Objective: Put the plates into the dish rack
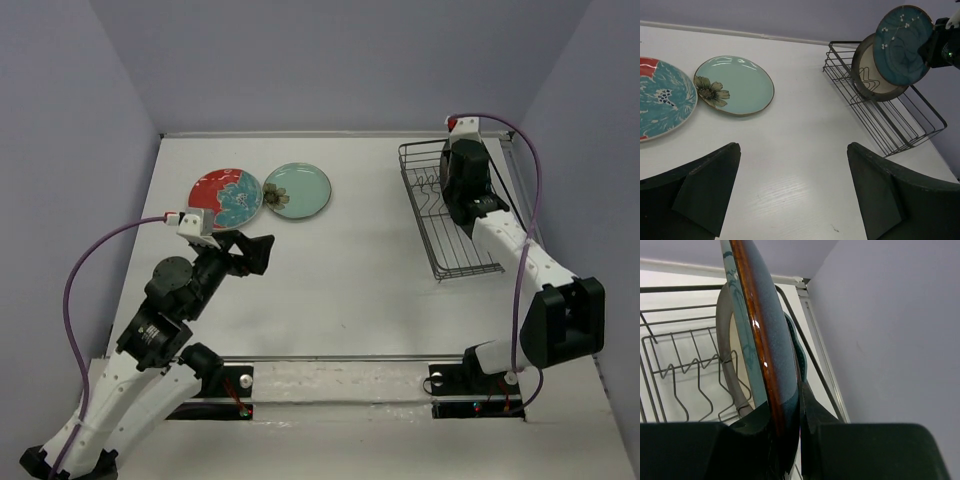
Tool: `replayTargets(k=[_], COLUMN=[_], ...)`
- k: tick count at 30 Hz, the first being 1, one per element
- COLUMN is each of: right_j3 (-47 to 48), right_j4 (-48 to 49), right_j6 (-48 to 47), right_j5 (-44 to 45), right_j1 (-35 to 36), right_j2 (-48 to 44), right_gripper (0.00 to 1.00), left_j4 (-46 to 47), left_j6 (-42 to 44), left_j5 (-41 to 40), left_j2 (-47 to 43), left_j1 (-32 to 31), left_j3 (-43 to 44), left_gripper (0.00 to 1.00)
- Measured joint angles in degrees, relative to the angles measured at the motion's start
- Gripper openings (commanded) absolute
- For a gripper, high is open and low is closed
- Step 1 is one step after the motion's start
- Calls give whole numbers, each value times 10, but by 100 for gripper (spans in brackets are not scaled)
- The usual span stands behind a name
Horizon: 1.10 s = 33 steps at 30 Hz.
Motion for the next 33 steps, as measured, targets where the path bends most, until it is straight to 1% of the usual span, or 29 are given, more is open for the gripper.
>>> replayTargets(k=[5,9,16,20,23,25,26,28,29,33], right_j3=[0,-7,-40,-45,-50,-57,-58,-61,-61,-61], right_j4=[8,19,19,26,47,58,61,65,66,59], right_j6=[-9,6,45,74,110,145,158,179,189,229], right_j5=[-12,-40,-64,-77,-90,-95,-98,-96,-96,-100], right_j1=[-8,-11,-13,-22,-37,-50,-54,-56,-56,-56], right_j2=[28,48,59,85,96,96,96,96,96,93], right_gripper=[7,7,7,7,10,23,38,53,66,81], left_j4=[1,3,5,5,11,17,19,21,21,33], left_j6=[2,4,4,3,-3,-12,-17,-27,-36,-71], left_j5=[20,28,38,44,54,66,70,77,80,91], left_j2=[0,1,10,18,32,48,61,84,106,157], left_j1=[15,25,37,44,46,46,46,46,46,46], left_j3=[0,-1,-1,-1,-1,-1,-1,-1,-1,-2], left_gripper=[99,99,99,99,99,99,99,99,99,99])
